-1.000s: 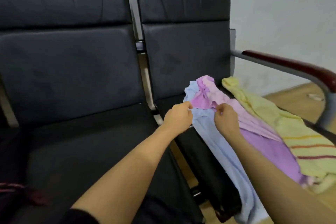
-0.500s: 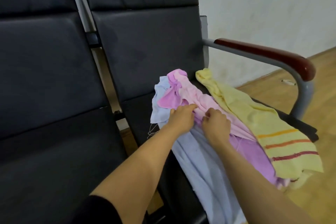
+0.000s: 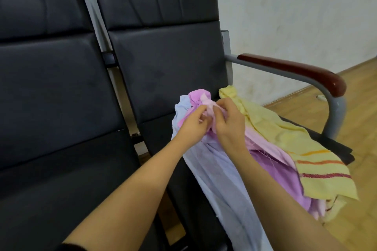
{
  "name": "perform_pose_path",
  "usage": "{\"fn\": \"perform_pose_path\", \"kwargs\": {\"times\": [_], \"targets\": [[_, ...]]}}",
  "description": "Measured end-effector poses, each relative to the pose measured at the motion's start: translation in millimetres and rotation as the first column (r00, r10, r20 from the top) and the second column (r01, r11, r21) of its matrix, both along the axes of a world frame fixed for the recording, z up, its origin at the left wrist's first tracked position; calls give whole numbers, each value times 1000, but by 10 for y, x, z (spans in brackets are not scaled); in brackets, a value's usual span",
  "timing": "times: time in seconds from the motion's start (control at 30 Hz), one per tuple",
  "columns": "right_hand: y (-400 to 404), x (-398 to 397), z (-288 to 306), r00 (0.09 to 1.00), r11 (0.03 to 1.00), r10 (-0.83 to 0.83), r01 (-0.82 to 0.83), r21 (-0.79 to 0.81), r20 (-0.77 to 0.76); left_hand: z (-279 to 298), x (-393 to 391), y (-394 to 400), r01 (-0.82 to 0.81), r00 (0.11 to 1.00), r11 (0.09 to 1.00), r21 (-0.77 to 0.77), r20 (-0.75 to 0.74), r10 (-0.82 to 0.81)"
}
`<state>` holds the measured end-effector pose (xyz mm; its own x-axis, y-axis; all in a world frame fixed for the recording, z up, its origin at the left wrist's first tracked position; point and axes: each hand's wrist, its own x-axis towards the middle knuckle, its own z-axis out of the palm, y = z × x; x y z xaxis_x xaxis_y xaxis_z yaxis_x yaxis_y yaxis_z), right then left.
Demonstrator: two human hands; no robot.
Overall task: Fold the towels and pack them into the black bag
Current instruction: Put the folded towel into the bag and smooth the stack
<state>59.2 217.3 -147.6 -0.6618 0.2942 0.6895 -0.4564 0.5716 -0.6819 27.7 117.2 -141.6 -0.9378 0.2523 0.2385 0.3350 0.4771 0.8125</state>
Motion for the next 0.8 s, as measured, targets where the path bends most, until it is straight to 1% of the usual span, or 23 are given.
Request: {"fn": "perform_pose_path", "kwargs": {"times": [0.07,0.13,0.17,0.2,0.27,0.3,0.37,0.47,0.53,0.57,0.6,0.67,0.7,0.73,0.8], "targets": [[-42,51,16,997,997,76,-75,-36,12,70,61,-116,3,1000,1000,-4,-9,-3],[-64,82,5,992,992,124,-123,-26,38,95,99,-242,-29,999,998,51,21,28],[-67,82,-7,989,992,126,-128,13,82,111,130,-307,-52,998,995,88,29,49],[-64,67,-29,985,990,101,-114,85,142,125,160,-363,-68,998,991,115,21,66],[-52,45,-94,971,957,6,-75,280,240,161,232,-454,-92,995,987,134,-13,94],[-50,50,-116,962,934,-23,-76,349,271,189,270,-493,-105,994,984,146,-24,109],[-41,86,-137,950,906,-32,-103,411,310,233,309,-568,-146,986,973,179,-52,158],[-70,130,-133,952,869,-39,-119,481,305,285,338,-695,-191,976,955,226,-65,210],[-133,131,-114,954,852,-64,-101,514,294,326,372,-760,-197,974,955,221,-69,217],[-169,128,-88,951,865,-90,-71,496,295,351,397,-783,-190,975,958,214,-75,210],[-203,129,-32,948,896,-119,-26,444,295,382,422,-802,-178,977,962,207,-83,198],[-241,145,103,956,970,-109,42,240,272,462,466,-831,-158,978,967,198,-102,181],[-256,155,184,965,988,-85,50,145,247,512,480,-837,-153,978,968,199,-111,177],[-272,170,270,971,994,-78,59,90,225,567,498,-836,-145,977,968,206,-125,173],[-318,193,450,972,994,-98,85,69,212,699,531,-815,-137,974,962,236,-146,174]]}}
